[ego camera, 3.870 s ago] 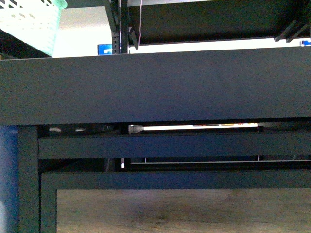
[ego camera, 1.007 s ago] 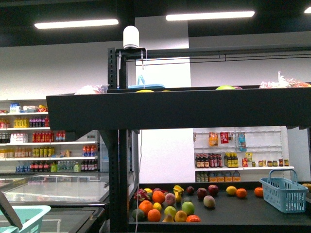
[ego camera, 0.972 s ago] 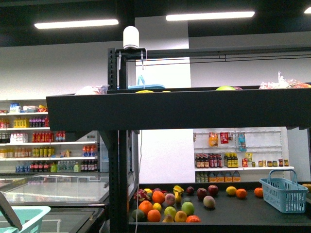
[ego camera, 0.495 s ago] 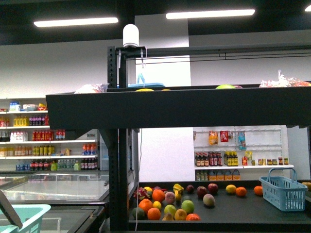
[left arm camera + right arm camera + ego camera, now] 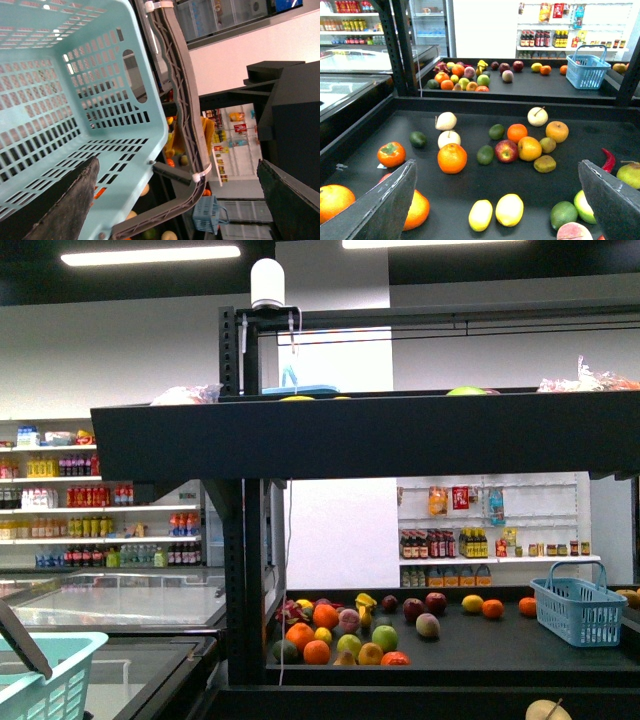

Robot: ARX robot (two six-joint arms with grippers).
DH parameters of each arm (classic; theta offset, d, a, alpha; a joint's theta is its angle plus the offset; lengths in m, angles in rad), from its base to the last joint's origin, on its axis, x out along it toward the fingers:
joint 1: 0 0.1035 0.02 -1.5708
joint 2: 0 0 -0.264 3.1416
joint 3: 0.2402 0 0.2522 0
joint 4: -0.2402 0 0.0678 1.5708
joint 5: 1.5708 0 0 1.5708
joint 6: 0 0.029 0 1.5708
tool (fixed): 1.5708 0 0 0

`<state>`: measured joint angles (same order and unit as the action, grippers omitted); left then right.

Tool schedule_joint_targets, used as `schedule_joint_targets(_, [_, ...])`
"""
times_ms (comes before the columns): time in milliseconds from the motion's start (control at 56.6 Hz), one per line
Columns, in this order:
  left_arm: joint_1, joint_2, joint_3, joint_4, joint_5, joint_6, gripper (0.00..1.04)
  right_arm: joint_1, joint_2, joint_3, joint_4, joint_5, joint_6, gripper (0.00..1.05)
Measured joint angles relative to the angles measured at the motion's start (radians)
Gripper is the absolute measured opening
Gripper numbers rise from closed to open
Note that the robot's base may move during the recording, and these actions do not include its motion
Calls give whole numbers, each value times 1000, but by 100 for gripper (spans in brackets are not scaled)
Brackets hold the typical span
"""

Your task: Pick lemon from shelf

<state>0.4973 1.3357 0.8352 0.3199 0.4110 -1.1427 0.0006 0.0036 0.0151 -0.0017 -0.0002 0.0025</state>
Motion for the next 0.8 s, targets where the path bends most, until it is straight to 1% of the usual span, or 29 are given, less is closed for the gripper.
schedule_joint_targets(247, [-47,194,135,141,4,-132,97,0,0,0,0,0,0,97])
schedule_joint_targets(371, [-75,271,188,186,-3,-194,97,0,0,0,0,0,0,97])
schedule_joint_targets(601, [-127,375,284,209,-39,-240,97,0,0,0,0,0,0,97])
schedule_joint_targets(795, [-143,439,368,197,-64,-238,97,0,0,0,0,0,0,97])
